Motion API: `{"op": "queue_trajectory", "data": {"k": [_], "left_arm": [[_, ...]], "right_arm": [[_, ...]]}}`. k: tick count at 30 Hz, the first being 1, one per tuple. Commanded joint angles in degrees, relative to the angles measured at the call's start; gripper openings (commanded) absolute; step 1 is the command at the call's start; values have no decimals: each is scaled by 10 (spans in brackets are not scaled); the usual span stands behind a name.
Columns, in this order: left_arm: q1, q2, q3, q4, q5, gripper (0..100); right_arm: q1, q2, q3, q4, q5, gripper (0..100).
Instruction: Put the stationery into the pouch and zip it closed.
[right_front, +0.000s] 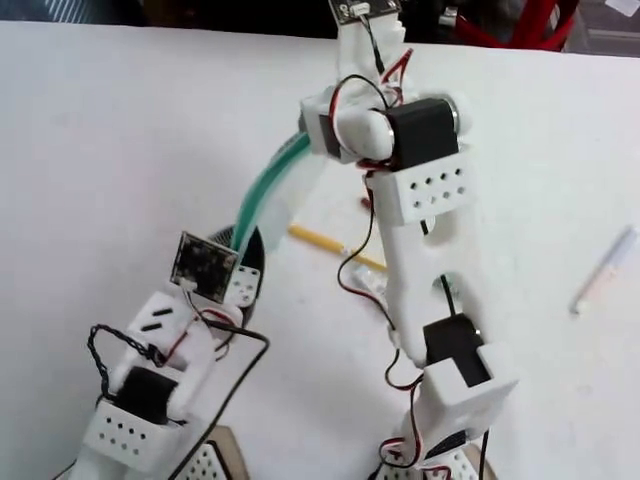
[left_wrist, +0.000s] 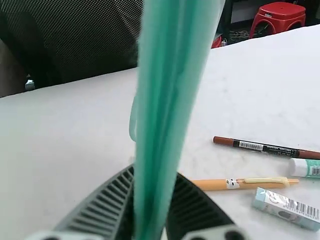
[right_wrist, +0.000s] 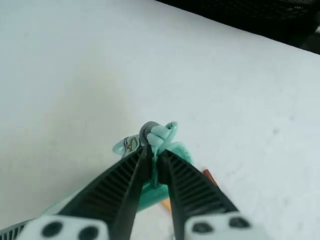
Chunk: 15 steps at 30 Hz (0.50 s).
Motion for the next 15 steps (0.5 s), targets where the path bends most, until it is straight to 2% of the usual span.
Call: {"op": "queue_trajectory", "data": {"k": [1, 5, 11, 15], "left_arm": [[3, -4, -18, -35, 4, 21], [6, -3, -17, -34, -30, 20], [5, -3, -14, -34, -32, 20], [5, -3, -13, -33, -32, 20]], "right_arm": [[-21, 1, -1, 10, 3, 19], [-63, -20, -1, 10, 3, 19], [-126, -102, 4, 15, 43, 19], [-146, -134, 6, 18, 44, 19]]}}
